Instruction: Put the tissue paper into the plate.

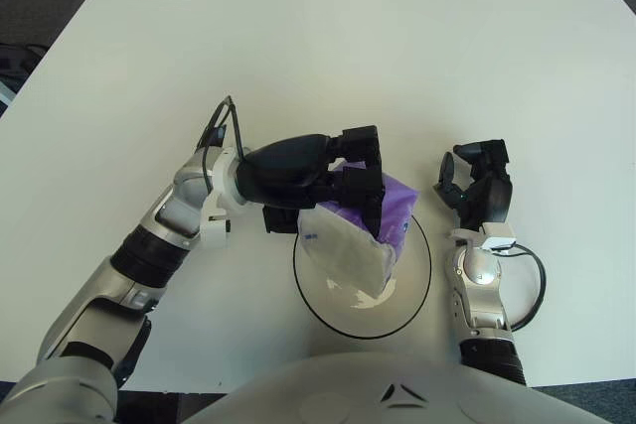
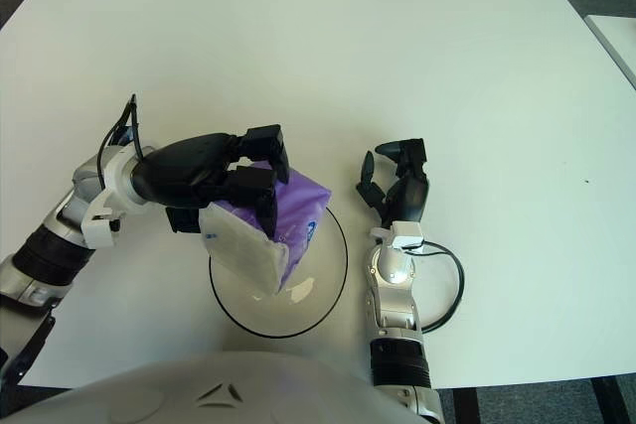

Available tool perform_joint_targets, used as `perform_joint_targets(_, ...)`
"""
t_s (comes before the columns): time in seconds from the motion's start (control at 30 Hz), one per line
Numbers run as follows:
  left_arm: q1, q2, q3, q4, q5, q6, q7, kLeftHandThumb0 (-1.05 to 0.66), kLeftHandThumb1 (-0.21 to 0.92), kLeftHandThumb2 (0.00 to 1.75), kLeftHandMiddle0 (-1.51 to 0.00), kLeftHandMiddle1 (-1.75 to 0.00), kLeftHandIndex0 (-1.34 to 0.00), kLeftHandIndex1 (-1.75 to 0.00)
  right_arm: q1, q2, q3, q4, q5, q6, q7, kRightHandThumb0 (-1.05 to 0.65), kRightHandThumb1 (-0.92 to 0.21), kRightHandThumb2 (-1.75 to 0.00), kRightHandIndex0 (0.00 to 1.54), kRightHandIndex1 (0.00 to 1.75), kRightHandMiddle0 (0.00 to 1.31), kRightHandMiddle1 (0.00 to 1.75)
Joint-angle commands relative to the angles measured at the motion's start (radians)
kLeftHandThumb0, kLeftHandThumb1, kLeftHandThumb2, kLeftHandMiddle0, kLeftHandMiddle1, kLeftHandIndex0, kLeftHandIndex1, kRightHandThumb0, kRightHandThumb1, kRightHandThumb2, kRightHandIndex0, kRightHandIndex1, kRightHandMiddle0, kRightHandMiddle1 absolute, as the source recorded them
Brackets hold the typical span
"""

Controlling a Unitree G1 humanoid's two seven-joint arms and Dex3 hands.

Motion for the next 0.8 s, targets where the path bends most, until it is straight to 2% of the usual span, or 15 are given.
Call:
perform_joint_targets(0.0, 0.005, -0.012, 0.031, 0.02, 0.011, -0.054, 0.015, -0.01, -0.03, 1.68, -0.89, -1.74, -0.67, -1.64, 0.079, 0.002, -0.007, 0.121, -0.013, 0.025, -0.003, -0.38, -0.68, -0.87, 0.49, 1.33, 0.33, 1.75)
perform_joint_targets(0.2, -0.015, -0.001, 0.027, 0.042, -0.045, -0.045, -0.008, -0.01, 0.06, 1.6, -0.83, -1.75, -0.59, -1.67, 0.08, -0.001, -0.005, 0.118, -0.017, 0.032, -0.001, -0.38, -0.69, -0.85, 0.49, 1.34, 0.33, 1.75)
perform_joint_targets(0.4, -0.029, 0.024, 0.027, 0.037, -0.052, -0.049, -0.033, -0.01, 0.19, 1.47, -0.73, -1.75, -0.48, -1.69, 0.08, -0.003, -0.005, 0.115, -0.016, 0.039, 0.0, -0.38, -0.7, -0.84, 0.48, 1.33, 0.32, 1.75)
perform_joint_targets(0.43, -0.031, 0.03, 0.026, 0.036, -0.051, -0.052, -0.038, -0.15, 0.34, 1.28, -0.67, -1.75, -0.45, -1.71, 0.08, -0.003, -0.005, 0.115, -0.016, 0.037, -0.001, -0.38, -0.7, -0.84, 0.48, 1.33, 0.32, 1.75)
perform_joint_targets(0.53, -0.04, 0.046, 0.022, 0.033, -0.057, -0.066, -0.054, -0.32, 0.57, 0.99, -0.55, -1.75, -0.37, -1.73, 0.081, -0.003, -0.004, 0.113, -0.016, 0.04, 0.001, -0.38, -0.69, -0.85, 0.48, 1.33, 0.32, 1.75)
perform_joint_targets(0.57, -0.045, 0.05, 0.018, 0.036, -0.063, -0.077, -0.059, -0.42, 0.64, 0.97, -0.53, -1.75, -0.33, -1.74, 0.081, -0.004, -0.004, 0.111, -0.014, 0.043, 0.002, -0.38, -0.69, -0.85, 0.48, 1.33, 0.33, 1.75)
perform_joint_targets(0.63, -0.051, 0.052, 0.014, 0.04, -0.071, -0.089, -0.066, -0.71, 0.81, 0.93, -0.35, -1.75, -0.13, -1.74, 0.082, -0.004, -0.005, 0.11, -0.012, 0.046, 0.004, -0.38, -0.69, -0.85, 0.48, 1.33, 0.33, 1.75)
perform_joint_targets(0.67, -0.055, 0.05, 0.011, 0.045, -0.076, -0.099, -0.069, -0.75, 0.83, 0.93, -0.33, -1.75, -0.11, -1.74, 0.082, -0.003, -0.005, 0.11, -0.011, 0.047, 0.005, -0.38, -0.69, -0.86, 0.48, 1.33, 0.33, 1.75)
perform_joint_targets(0.73, -0.062, 0.046, 0.005, 0.056, -0.085, -0.12, -0.073, -0.87, 0.88, 0.94, -0.16, -1.72, -0.04, -1.65, 0.082, -0.002, -0.005, 0.108, -0.01, 0.049, 0.005, -0.38, -0.68, -0.86, 0.48, 1.33, 0.33, 1.75)
perform_joint_targets(0.77, -0.067, 0.042, 0.003, 0.067, -0.086, -0.136, -0.074, -0.89, 0.89, 0.94, -0.13, -1.64, -0.03, -1.55, 0.084, -0.001, -0.006, 0.104, -0.009, 0.053, 0.005, -0.38, -0.68, -0.86, 0.48, 1.33, 0.33, 1.75)
